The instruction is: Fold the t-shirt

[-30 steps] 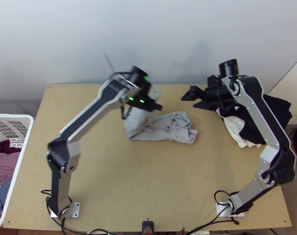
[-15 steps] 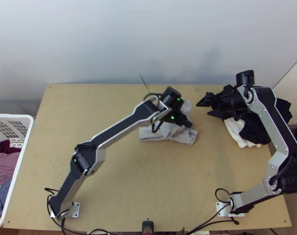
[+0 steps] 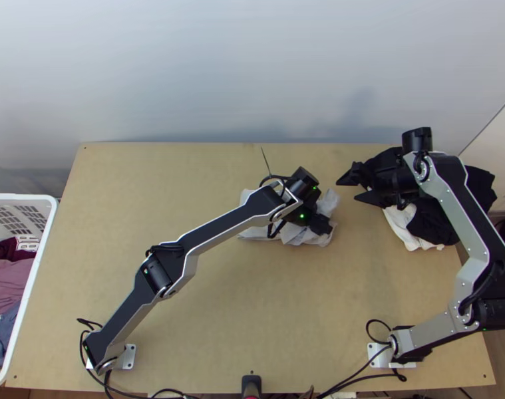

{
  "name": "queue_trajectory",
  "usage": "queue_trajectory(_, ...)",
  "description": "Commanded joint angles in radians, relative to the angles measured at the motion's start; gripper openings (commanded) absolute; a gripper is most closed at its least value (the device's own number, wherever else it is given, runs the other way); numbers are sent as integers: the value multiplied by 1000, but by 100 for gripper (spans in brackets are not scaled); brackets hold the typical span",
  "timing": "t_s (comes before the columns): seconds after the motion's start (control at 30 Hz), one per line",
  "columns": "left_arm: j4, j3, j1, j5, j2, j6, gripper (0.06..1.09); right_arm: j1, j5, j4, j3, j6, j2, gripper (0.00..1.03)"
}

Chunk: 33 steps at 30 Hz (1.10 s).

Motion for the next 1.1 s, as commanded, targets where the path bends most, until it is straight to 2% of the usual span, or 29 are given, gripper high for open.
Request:
queue_trajectory(0.0, -50, -4, 49, 2, -54, -43, 104, 15, 2, 11, -15, 4, -17, 99)
queue_trajectory(0.27, -229, -18, 253, 3, -277, -69, 104, 131, 2, 12, 32, -13, -62, 99)
queue_trajectory(0.4, -327, -144, 329, 3, -342, -43, 104, 248, 2, 12, 34, -8, -49, 99)
queue_trajectory(0.6, -306, -366, 329, -34, -411, -17, 104, 397, 2, 9, -11, 3, -36, 99)
queue_trajectory(0.73, -278, -421, 306, -52, -414, -17, 104, 397, 4, 9, -49, -14, -10, 98)
queue_trajectory(0.87, -277, -431, 291, -64, -388, -19, 104, 316, 41, 11, -77, -60, 38, 98)
queue_trajectory(1.07, -268, -429, 299, -69, -340, -22, 104, 217, 47, 12, -238, -93, 27, 98)
